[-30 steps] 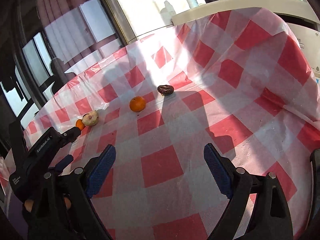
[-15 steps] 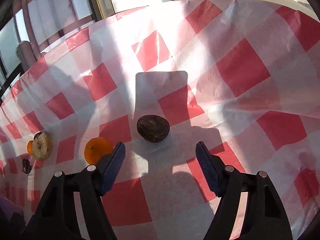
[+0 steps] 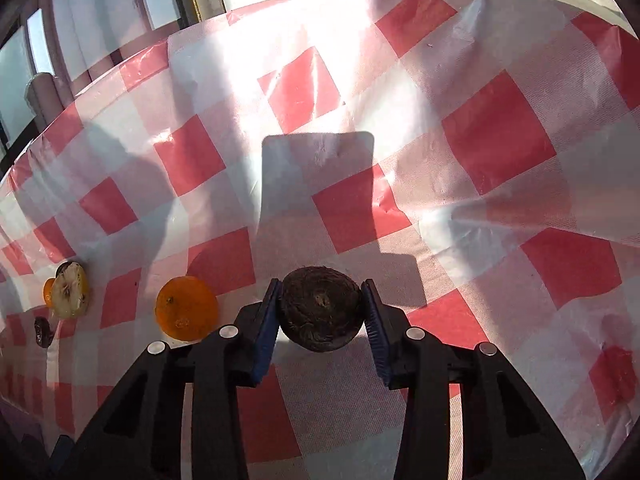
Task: Organize fruits
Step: 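Grasp the dark date with the right tool, then grasp the tangerine with the left tool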
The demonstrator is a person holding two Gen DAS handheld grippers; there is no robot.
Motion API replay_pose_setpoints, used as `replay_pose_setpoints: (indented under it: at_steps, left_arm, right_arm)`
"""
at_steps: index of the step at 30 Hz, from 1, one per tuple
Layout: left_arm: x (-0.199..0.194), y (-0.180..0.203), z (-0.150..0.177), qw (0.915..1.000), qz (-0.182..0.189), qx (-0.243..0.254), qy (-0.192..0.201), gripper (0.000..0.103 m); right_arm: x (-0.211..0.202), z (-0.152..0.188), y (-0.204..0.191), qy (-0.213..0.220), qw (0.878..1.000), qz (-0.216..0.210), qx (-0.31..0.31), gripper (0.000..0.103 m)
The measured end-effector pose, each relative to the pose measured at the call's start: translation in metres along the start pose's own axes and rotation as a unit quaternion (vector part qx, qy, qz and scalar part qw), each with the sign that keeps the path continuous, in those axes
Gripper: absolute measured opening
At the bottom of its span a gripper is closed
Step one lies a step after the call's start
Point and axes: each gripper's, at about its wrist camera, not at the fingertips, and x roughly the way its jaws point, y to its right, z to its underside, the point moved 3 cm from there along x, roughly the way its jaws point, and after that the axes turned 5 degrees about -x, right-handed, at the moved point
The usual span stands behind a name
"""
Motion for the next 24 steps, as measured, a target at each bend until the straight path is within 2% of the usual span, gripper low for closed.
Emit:
replay_pose_setpoints:
  at_steps: [3, 5, 7, 10, 13, 17, 20, 24]
  left_arm:
    - [0.000, 0.002, 0.001, 1.0000, -0.002, 0.009, 0.001, 0.101]
    - [0.000, 0.006, 0.002, 0.9998, -0.003, 0.018, 0.000, 0.101]
    - [0.000, 0.009, 0.004, 0.9996, -0.003, 0.027, -0.001, 0.101]
    - [-0.001, 0.015, 0.006, 0.9988, -0.006, 0.048, -0.001, 0.101]
    - [-0.003, 0.025, 0.013, 0.9967, -0.035, 0.074, 0.005, 0.101]
    - [0.019, 0.057, 0.015, 0.9867, -0.074, 0.145, -0.003, 0.101]
    - [0.056, 0.086, 0.010, 0.9729, -0.116, 0.199, -0.017, 0.101]
    - [0.105, 0.114, 0.004, 0.9578, -0.133, 0.252, -0.036, 0.100]
  right_arm:
    - [-0.026, 0.016, 0.017, 0.036, 0.998, -0.037, 0.041, 0.040]
    - [-0.038, 0.023, 0.034, 0.069, 0.992, -0.070, 0.084, 0.040]
    - [-0.042, 0.028, 0.047, 0.086, 0.985, -0.081, 0.124, 0.040]
    - [-0.044, 0.021, 0.045, 0.100, 0.983, -0.095, 0.123, 0.040]
    - [-0.041, 0.015, 0.044, 0.104, 0.982, -0.100, 0.126, 0.040]
    - [-0.042, 0.012, 0.042, 0.106, 0.981, -0.096, 0.130, 0.040]
    - [-0.042, 0.014, 0.045, 0.111, 0.980, -0.096, 0.135, 0.040]
    - [-0.041, 0.014, 0.045, 0.110, 0.980, -0.097, 0.134, 0.040]
